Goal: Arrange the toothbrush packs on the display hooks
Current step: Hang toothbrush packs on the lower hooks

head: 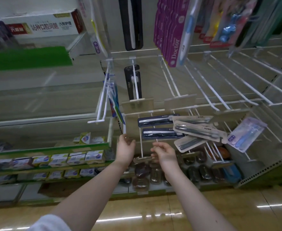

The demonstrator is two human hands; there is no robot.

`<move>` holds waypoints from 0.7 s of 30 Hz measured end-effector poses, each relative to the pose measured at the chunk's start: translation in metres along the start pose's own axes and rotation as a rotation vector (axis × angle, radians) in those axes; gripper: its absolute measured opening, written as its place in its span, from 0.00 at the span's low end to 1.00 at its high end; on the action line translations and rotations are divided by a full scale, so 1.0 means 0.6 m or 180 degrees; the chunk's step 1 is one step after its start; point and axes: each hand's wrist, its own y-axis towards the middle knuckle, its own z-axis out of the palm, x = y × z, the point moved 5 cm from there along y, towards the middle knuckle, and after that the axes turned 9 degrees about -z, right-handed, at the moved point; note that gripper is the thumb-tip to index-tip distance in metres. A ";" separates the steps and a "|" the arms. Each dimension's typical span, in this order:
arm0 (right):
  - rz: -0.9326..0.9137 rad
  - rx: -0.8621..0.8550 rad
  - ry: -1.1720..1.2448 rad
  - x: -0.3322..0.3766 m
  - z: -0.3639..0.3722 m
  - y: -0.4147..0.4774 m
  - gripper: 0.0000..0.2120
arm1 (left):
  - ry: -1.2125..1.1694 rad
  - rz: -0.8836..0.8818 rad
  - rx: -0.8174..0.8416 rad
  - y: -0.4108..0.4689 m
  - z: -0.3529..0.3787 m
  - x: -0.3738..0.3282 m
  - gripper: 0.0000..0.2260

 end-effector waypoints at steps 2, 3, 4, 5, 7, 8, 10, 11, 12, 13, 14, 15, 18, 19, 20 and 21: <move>0.0051 -0.0085 0.0009 -0.006 -0.012 -0.005 0.07 | -0.0020 0.0000 0.0119 -0.016 0.012 0.004 0.19; 0.0048 -0.0174 -0.0017 -0.006 -0.023 -0.011 0.07 | -0.0015 0.0011 0.0206 -0.023 0.022 0.006 0.19; 0.0044 -0.0216 -0.0068 -0.006 -0.028 -0.013 0.07 | -0.0009 0.0030 0.0258 -0.027 0.029 0.009 0.18; 0.0052 -0.0214 -0.0113 -0.005 -0.031 -0.012 0.07 | 0.0008 0.0054 0.0293 -0.029 0.035 0.009 0.17; 0.0056 -0.0246 -0.0139 -0.004 -0.040 -0.015 0.08 | 0.0046 0.0131 0.0419 -0.039 0.047 0.007 0.16; 0.0043 -0.0303 -0.0134 -0.002 -0.046 -0.018 0.08 | 0.0058 0.0179 0.0531 -0.042 0.057 0.006 0.15; 0.0071 -0.0380 -0.0174 -0.001 -0.057 -0.021 0.08 | 0.0042 0.0241 0.0715 -0.047 0.073 0.006 0.13; 0.0084 -0.0438 -0.0203 -0.002 -0.063 -0.020 0.08 | 0.0030 0.0260 0.0809 -0.050 0.082 0.004 0.12; 0.0085 -0.0483 -0.0209 -0.001 -0.069 -0.020 0.08 | 0.0015 0.0286 0.0869 -0.053 0.089 0.002 0.11; 0.0104 -0.0559 -0.0212 0.000 -0.076 -0.019 0.08 | 0.0006 0.0294 0.0953 -0.053 0.097 0.003 0.09; 0.0121 -0.0626 -0.0225 0.003 -0.083 -0.019 0.08 | -0.0024 0.0302 0.1040 -0.054 0.105 0.004 0.08; 0.0140 -0.0683 -0.0257 0.005 -0.091 -0.018 0.08 | -0.0045 0.0314 0.1143 -0.057 0.112 0.004 0.06; 0.0148 -0.0837 -0.0327 0.011 -0.118 -0.015 0.09 | -0.0003 0.0361 0.1511 -0.070 0.135 0.003 0.05; 0.0140 -0.0878 -0.0358 0.012 -0.129 -0.013 0.09 | 0.0039 0.0376 0.1611 -0.076 0.143 0.002 0.07; 0.0125 -0.0919 -0.0355 0.011 -0.139 -0.012 0.09 | 0.0078 0.0406 0.1691 -0.081 0.148 -0.001 0.08; 0.0105 -0.0984 -0.0334 0.010 -0.152 -0.008 0.09 | 0.0126 0.0436 0.1774 -0.087 0.156 -0.005 0.08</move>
